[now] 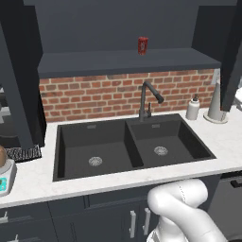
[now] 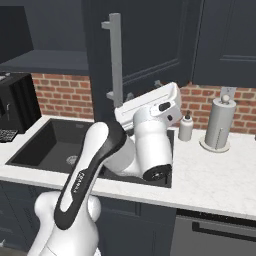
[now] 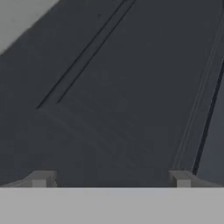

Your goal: Pick the honey bottle and place it on the digital scale for weighing, and close the cabinet.

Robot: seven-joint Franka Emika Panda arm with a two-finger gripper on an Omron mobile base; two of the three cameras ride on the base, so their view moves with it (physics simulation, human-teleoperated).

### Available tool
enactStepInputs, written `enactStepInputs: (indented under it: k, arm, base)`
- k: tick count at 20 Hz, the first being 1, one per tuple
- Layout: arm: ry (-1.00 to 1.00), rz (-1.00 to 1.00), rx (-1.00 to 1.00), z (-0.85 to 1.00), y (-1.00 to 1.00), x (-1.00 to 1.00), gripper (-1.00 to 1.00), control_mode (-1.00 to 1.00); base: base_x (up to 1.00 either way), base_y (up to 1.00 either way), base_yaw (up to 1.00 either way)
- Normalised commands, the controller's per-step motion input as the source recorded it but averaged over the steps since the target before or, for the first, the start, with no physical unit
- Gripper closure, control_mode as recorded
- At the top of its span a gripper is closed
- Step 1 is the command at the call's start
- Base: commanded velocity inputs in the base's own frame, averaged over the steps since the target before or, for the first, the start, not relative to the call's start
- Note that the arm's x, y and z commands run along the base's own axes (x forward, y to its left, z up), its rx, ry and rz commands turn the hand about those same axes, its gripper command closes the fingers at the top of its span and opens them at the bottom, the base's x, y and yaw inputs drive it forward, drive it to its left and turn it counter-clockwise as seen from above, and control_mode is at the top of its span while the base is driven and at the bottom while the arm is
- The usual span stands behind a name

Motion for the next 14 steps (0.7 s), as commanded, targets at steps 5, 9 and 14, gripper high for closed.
enactStepInputs:
  k: [5,9,14]
  arm:
    - [0.00,-0.01,0.00,0.03,1.00,1.00,-1.00,-1.00]
    - [0.00,0.00,0.00,0.00,0.83,0.96,-1.00,-1.00]
    - [0.01,-0.01,0.00,0.00,0.36,0.81,-1.00,-1.00]
  base:
    - [0.00,0.00,0.00]
    - [0.00,0.00,0.00]
    - [0.00,0.00,0.00]
